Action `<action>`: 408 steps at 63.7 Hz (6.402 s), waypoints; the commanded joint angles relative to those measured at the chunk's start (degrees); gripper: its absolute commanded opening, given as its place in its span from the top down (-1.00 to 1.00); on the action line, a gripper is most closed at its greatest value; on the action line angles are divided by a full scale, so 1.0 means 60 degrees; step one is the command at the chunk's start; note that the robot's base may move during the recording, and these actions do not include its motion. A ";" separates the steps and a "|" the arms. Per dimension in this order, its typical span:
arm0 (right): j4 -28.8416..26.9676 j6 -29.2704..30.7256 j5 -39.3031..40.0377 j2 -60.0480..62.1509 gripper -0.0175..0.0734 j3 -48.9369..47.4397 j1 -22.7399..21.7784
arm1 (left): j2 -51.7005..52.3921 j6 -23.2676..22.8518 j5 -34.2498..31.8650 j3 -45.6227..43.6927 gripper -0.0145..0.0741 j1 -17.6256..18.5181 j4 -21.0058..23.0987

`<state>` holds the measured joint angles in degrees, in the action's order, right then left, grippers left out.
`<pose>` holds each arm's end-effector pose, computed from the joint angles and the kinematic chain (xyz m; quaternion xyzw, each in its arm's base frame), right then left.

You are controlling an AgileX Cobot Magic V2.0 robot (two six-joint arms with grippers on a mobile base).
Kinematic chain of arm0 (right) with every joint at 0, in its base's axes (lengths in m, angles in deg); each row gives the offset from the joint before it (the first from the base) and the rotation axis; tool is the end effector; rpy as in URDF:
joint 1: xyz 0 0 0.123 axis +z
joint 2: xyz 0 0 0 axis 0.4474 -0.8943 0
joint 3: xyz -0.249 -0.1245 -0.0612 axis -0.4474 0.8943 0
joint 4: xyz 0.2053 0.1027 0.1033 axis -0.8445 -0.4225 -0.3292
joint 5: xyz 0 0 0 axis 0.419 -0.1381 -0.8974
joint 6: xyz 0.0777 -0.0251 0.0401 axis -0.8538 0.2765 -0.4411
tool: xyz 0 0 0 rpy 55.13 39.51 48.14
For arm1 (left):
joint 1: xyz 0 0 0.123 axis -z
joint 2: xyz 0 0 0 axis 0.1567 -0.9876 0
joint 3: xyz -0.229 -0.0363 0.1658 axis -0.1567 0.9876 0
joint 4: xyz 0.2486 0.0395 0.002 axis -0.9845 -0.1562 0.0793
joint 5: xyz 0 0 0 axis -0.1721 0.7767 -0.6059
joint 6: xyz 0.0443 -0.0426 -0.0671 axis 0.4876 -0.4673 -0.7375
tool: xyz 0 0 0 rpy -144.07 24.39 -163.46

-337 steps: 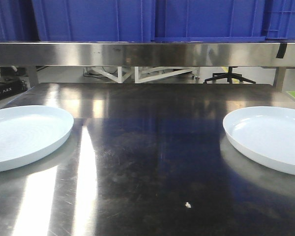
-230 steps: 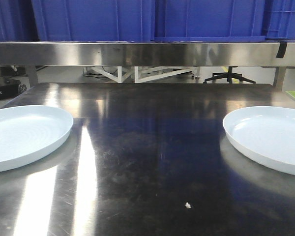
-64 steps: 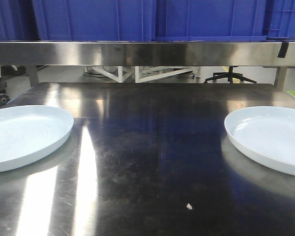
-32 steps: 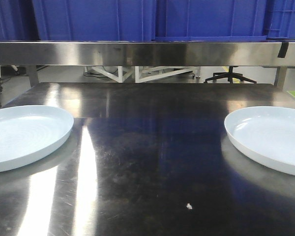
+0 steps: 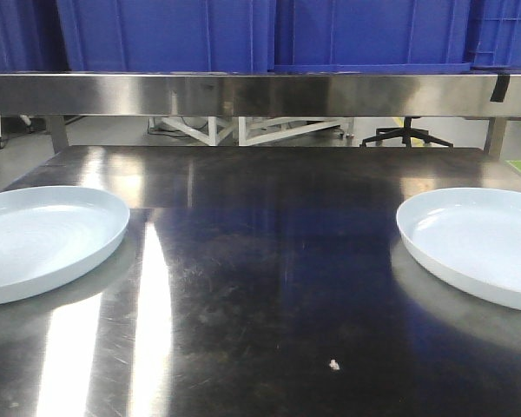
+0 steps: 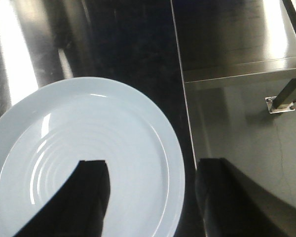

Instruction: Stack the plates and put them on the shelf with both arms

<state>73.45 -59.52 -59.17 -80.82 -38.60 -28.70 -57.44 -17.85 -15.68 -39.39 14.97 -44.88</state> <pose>0.2033 -0.0083 0.2509 0.1214 0.9007 0.0358 0.4155 0.2867 -0.0212 0.2470 0.0318 0.9816 0.0348 0.1852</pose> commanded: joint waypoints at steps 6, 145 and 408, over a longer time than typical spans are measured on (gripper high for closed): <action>0.0024 0.0098 0.0566 0.0107 -0.48 -0.0339 0.0006 | 0.0095 -0.0156 -0.0626 -0.0276 -0.45 0.0015 -0.0141; 0.0024 0.0098 0.0115 0.0107 -0.48 -0.0339 0.0006 | -0.2210 -0.0125 -0.1757 -0.3318 0.45 0.4348 0.2460; 0.0121 0.0098 -0.0483 -0.3255 -0.38 -0.2275 -0.0612 | 0.8737 -0.2726 -0.1987 0.4895 0.47 0.2096 -0.0871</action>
<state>73.52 -59.50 -64.46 -99.90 -49.42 -31.98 -4.95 -33.62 -24.24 -8.44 27.58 -49.56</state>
